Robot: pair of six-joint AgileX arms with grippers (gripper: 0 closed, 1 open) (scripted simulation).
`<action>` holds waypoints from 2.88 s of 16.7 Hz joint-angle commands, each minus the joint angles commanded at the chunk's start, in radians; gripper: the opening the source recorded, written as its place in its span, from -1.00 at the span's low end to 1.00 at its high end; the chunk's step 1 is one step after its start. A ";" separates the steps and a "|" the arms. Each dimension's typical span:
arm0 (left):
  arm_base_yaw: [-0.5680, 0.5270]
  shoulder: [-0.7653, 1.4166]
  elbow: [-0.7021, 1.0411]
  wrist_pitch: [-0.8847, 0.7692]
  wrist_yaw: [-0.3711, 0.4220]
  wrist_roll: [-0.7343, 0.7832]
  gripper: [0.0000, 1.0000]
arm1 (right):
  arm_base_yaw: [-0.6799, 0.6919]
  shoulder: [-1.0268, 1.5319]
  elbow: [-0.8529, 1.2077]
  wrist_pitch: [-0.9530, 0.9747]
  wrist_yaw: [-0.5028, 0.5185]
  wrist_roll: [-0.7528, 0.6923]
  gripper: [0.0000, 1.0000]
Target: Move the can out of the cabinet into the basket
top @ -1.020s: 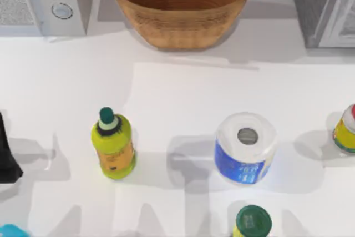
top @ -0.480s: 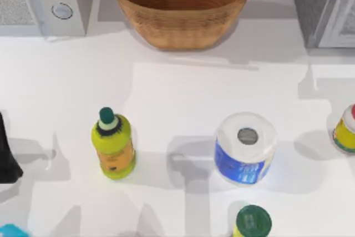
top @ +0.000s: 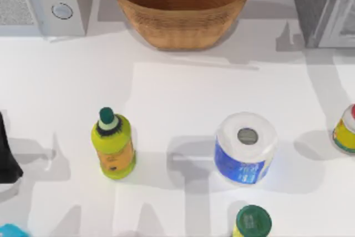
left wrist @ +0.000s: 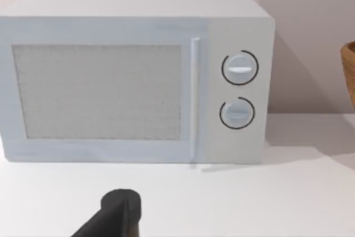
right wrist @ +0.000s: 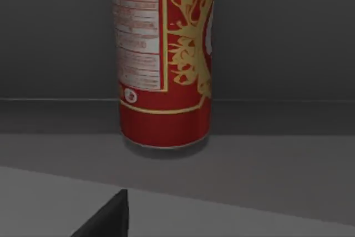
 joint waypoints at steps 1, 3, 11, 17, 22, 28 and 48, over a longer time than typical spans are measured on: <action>0.000 0.000 0.000 0.000 0.000 0.000 1.00 | 0.005 0.033 0.044 -0.010 0.004 0.001 1.00; 0.000 0.000 0.000 0.000 0.000 0.000 1.00 | 0.012 0.075 0.102 -0.023 0.010 0.002 1.00; 0.000 0.000 0.000 0.000 0.000 0.000 1.00 | 0.013 0.100 0.130 -0.020 0.015 0.000 1.00; 0.000 0.000 0.000 0.000 0.000 0.000 1.00 | 0.056 0.308 0.292 0.027 0.069 -0.002 1.00; 0.000 0.000 0.000 0.000 0.000 0.000 1.00 | 0.069 0.364 0.336 0.042 0.084 -0.001 1.00; 0.000 0.000 0.000 0.000 0.000 0.000 1.00 | 0.054 0.445 0.435 0.025 0.070 -0.001 1.00; 0.000 0.000 0.000 0.000 0.000 0.000 1.00 | 0.025 0.620 0.647 -0.013 0.044 -0.001 -0.36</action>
